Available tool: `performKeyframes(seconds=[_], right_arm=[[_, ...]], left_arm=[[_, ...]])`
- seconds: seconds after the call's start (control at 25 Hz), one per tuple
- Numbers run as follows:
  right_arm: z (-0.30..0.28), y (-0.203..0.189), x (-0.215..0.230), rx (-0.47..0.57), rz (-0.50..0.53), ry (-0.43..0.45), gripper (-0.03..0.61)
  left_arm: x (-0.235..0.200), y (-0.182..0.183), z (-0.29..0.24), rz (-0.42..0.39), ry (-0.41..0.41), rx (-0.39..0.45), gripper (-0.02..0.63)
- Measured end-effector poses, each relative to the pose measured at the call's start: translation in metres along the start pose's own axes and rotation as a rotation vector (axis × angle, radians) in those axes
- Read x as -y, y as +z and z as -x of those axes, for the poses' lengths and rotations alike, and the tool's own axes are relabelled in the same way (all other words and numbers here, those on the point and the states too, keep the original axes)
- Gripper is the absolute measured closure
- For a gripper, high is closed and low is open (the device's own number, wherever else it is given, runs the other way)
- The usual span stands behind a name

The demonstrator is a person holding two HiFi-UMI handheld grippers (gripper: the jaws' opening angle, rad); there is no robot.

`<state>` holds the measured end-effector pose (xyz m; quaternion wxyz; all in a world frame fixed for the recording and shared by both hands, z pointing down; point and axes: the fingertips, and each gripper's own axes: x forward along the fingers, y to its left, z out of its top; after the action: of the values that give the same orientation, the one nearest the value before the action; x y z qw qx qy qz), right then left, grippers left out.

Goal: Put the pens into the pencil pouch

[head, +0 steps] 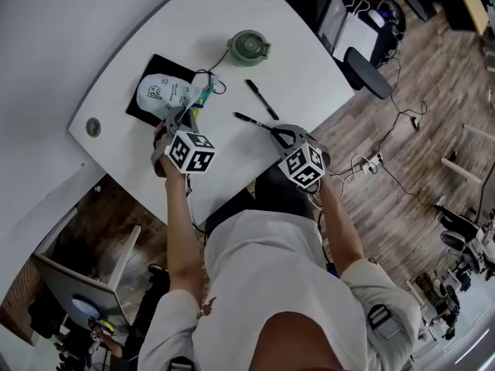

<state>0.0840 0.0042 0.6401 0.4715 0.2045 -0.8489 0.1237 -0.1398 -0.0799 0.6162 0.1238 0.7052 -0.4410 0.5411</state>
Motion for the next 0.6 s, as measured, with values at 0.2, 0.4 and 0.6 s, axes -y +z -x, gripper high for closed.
performKeyframes(seconds=[0.2, 0.4, 0.6], right_arm=[[0.009, 0.026, -0.004, 0.058, -0.014, 0.007, 0.540], [0.012, 0.055, -0.007, 0.091, -0.017, 0.017, 0.540], [0.015, 0.082, -0.014, 0.111, -0.001, 0.029, 0.540]], left_arm=[[-0.004, 0.009, 0.013, 0.066, -0.030, 0.052, 0.604], [-0.007, 0.013, 0.024, 0.148, -0.082, 0.091, 0.604], [-0.007, 0.016, 0.034, 0.197, -0.109, 0.122, 0.604]])
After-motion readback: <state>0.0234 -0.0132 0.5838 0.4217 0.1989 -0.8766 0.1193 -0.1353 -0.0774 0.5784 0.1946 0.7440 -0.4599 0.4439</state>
